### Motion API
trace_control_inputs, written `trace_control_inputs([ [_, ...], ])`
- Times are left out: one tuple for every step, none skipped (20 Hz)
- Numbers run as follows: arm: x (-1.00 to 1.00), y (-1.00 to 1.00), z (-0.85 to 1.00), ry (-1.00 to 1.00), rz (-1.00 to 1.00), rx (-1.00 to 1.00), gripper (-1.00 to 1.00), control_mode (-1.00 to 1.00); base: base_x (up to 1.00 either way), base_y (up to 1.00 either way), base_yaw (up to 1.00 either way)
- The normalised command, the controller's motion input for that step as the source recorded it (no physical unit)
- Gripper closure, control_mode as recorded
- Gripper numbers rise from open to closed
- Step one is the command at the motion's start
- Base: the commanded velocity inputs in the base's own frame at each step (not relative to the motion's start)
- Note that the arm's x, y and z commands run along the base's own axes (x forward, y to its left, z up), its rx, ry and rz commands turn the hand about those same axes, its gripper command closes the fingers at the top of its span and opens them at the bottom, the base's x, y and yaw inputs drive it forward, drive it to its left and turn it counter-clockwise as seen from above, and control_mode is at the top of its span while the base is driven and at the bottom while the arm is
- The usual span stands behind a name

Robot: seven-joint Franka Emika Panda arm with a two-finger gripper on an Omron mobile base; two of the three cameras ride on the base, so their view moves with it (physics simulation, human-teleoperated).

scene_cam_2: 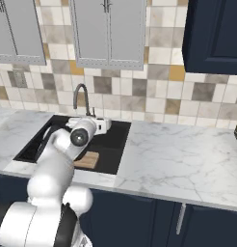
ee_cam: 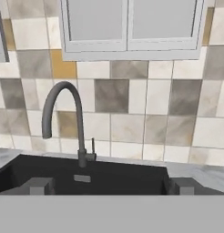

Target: Turn on the sink faucet with hot water and rinse the cutting board for ten seconds, then turn off the faucet. Push the cutting board to reach the water if necessary.

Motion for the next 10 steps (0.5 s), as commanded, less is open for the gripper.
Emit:
trace_control_inputs([
  [0.4,0.0,-0.1,0.0,0.0,0.01,-1.0,-1.0,0.0,0.0,0.0],
  [0.36,0.0,-0.07,0.0,0.0,0.0,-1.0,-1.0,0.0,0.0,0.0],
  [0.37,0.0,-0.09,0.0,0.0,0.0,-1.0,-1.0,0.0,0.0,0.0],
  [0.39,0.0,-0.13,0.0,0.0,0.0,-1.0,-1.0,0.0,0.0,0.0],
  [0.42,0.0,-0.29,0.0,0.0,0.0,-1.0,-1.0,0.0,0.0,0.0],
  [0.3,0.0,-0.34,0.0,0.0,0.0,-1.0,-1.0,0.0,0.0,0.0],
  [0.27,0.0,-0.35,0.0,0.0,0.0,-1.0,-1.0,0.0,0.0,0.0],
  [0.31,0.0,-0.33,0.0,0.0,0.0,-1.0,-1.0,0.0,0.0,0.0],
  [0.4,0.0,-0.31,-0.01,0.0,0.0,-1.0,-1.0,0.0,0.0,0.0],
  [0.41,0.0,-0.34,-0.02,0.0,0.0,-1.0,-1.0,0.0,0.0,0.0],
])
